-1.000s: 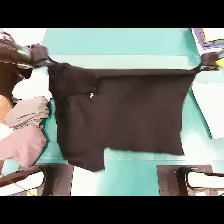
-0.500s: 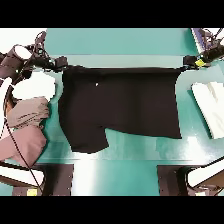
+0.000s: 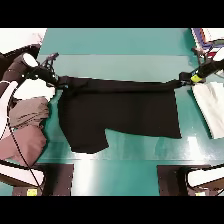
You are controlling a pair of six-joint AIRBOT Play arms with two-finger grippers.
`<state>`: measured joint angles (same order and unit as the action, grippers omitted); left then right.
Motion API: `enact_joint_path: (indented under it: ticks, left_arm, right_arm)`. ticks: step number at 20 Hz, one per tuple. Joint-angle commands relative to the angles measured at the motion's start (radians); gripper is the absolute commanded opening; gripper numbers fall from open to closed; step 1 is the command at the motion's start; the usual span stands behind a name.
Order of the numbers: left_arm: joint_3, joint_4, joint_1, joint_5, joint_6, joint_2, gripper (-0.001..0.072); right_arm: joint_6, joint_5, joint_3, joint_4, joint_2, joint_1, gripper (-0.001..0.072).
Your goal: Fold the shirts.
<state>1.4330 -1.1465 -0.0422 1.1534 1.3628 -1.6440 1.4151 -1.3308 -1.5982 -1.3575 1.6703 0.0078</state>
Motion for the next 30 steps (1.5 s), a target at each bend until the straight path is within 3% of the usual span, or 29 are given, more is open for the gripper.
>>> enact_joint_path:
  ticks: [1, 2, 3, 4, 8, 11, 17, 26, 30]
  left_arm:
    - [-0.076, -0.023, -0.002, -0.011, 0.037, -0.001, 0.0028]
    - [-0.076, -0.025, -0.002, -0.011, 0.047, 0.0, 0.0252]
    - [-0.072, -0.025, -0.002, -0.004, 0.056, 0.005, 0.0525]
    - [-0.068, -0.026, -0.002, 0.011, 0.072, 0.015, 0.0535]
    - [-0.107, -0.152, -0.002, 0.106, 0.095, 0.177, 0.0535]
    - [-0.316, -0.183, -0.002, 0.143, 0.12, 0.378, 0.0535]
    - [-0.805, -0.053, -0.002, 0.122, 0.16, 0.704, 0.0535]
    - [-0.97, 0.141, 0.001, -0.092, 0.145, 0.733, 0.0536]
    - [-1.006, 0.153, 0.001, -0.121, 0.148, 0.733, 0.0535]
  right_arm:
    - [0.0, 0.021, 0.142, 0.02, -0.034, 0.002, 0.0023]
    - [-0.001, 0.019, 0.157, 0.051, -0.036, 0.001, 0.008]
    - [-0.001, 0.016, 0.156, 0.081, -0.036, -0.008, 0.0314]
    - [-0.002, 0.009, 0.156, 0.12, -0.045, -0.02, 0.0389]
    - [-0.037, -0.086, 0.176, 0.18, -0.158, -0.074, 0.0388]
    - [-0.037, -0.084, 0.292, 0.188, -0.308, -0.108, 0.0387]
    - [-0.037, -0.006, 0.466, 0.188, -0.502, -0.097, 0.0385]
    - [-0.038, -0.006, 0.465, 0.209, -0.525, -0.09, 0.0385]
    - [-0.038, -0.009, 0.465, 0.215, -0.525, -0.09, 0.0386]
